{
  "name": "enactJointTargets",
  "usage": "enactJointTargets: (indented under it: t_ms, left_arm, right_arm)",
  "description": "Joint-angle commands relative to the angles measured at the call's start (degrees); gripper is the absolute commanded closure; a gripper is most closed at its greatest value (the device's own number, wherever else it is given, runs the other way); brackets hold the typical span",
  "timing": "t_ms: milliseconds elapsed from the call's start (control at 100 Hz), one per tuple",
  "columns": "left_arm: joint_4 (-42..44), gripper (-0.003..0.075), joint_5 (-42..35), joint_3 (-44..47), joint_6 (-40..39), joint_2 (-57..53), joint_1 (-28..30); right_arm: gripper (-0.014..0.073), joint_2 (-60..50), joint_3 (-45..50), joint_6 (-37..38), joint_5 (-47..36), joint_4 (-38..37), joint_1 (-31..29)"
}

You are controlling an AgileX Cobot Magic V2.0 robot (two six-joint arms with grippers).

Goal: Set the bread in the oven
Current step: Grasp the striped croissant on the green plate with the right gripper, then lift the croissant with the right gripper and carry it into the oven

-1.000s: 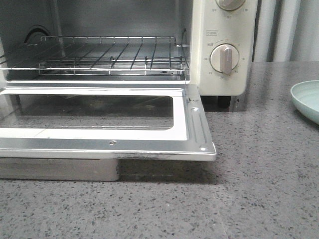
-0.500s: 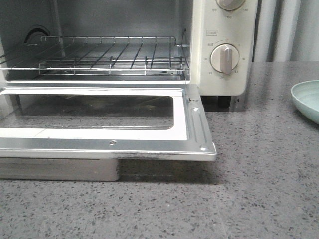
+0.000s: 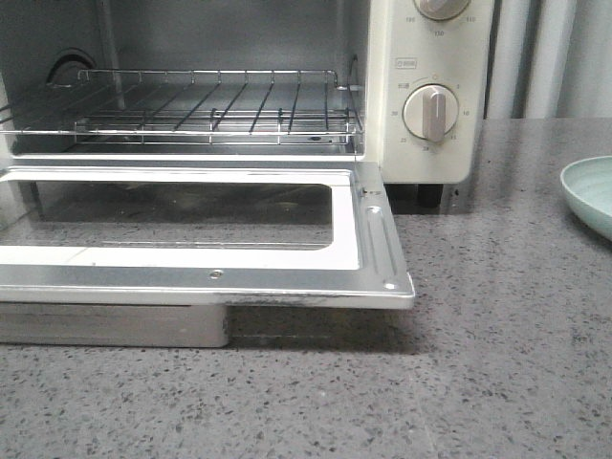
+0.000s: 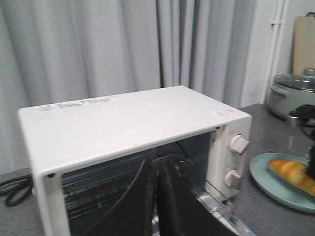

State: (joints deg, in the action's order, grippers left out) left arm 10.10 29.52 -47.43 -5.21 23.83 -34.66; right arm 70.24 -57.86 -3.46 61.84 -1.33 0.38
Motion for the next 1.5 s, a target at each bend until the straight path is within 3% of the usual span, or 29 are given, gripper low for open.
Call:
enactJointTargets:
  t_ms: [0, 260, 550, 930, 1490]
  left_arm:
    - [8.51, 0.0742, -3.20, -1.66, -6.79, 0.03, 1.57]
    - [22.05, 0.0741, -1.48, -1.66, -15.51, -0.35, 8.25]
    - [21.91, 0.0741, -3.57, -1.66, -15.58, -0.35, 11.14]
    - [17.24, 0.0741, -4.09, -1.66, -15.58, -0.35, 11.14]
    - [15.95, 0.0741, -4.09, -1.54, -15.58, -0.35, 11.14]
  right_arm:
    - [0.0665, -5.00, -1.71, -3.32, 1.20, 2.18, 1.80]
    - [0.0665, -16.12, -1.71, -5.80, 8.93, 7.62, 11.19]
    - [0.0663, -19.81, -6.28, -7.06, 9.65, 15.59, 22.74]
    - [0.0662, -5.98, -18.43, -11.22, 4.95, 16.03, 36.97]
    - [0.0662, 14.42, -35.28, -21.05, -3.48, 15.36, 40.51]
